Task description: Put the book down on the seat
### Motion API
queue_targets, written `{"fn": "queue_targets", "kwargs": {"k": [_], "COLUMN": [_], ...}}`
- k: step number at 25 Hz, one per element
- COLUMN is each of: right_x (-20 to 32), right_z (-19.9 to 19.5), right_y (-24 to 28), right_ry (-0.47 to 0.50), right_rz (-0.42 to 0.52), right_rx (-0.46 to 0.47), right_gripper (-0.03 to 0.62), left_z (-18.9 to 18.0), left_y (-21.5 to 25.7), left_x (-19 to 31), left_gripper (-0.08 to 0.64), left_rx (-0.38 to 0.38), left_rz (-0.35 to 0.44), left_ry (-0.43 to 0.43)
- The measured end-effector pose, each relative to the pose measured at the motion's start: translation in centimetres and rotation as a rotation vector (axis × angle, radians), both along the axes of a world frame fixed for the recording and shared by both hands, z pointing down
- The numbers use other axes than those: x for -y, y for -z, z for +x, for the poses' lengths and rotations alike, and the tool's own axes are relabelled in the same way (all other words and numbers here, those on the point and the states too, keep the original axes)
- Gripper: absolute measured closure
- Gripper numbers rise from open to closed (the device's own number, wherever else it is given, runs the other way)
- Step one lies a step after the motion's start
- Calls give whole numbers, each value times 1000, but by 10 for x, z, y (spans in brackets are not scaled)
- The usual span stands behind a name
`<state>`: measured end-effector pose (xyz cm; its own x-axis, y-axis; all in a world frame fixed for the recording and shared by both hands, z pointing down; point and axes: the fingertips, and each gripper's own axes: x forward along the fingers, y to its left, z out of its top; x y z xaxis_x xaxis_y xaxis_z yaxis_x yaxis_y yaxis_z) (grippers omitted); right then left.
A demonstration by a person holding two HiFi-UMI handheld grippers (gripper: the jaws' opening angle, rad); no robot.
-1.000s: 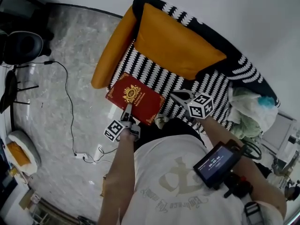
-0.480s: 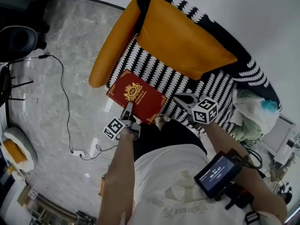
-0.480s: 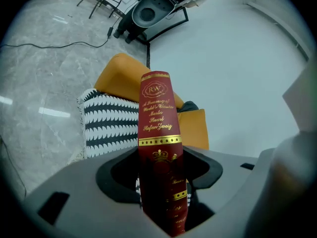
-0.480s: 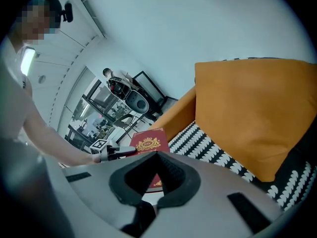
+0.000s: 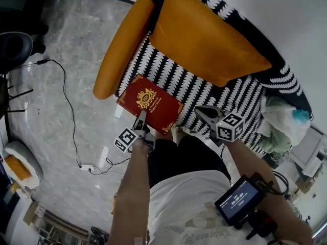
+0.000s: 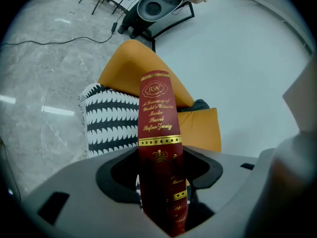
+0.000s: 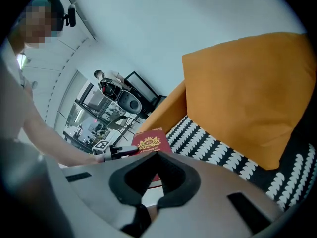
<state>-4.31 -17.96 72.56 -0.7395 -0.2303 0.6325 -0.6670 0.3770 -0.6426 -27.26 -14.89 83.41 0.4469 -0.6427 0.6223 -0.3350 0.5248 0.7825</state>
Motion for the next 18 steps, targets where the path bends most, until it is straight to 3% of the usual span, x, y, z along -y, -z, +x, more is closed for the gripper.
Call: {"fn": "queue_targets", "kwargs": {"k": [14, 16, 18], "right_x": [-7, -22, -33], "right_z": [-1, 16, 32], "right_y": [-39, -46, -63], "right_ry": [-68, -65, -20], "right_rz": [-49, -37, 18], "right_rx": [-17, -4, 65], "right_gripper": [578, 577, 577], "left_z": [18, 32, 39], "left_y": [-61, -65, -63], "left_x": [28, 22, 19], "left_gripper": [310, 310, 310], "left_rx": [-36, -20, 43], "left_rz": [-20, 9, 97], "left_ry": [24, 51, 125]}}
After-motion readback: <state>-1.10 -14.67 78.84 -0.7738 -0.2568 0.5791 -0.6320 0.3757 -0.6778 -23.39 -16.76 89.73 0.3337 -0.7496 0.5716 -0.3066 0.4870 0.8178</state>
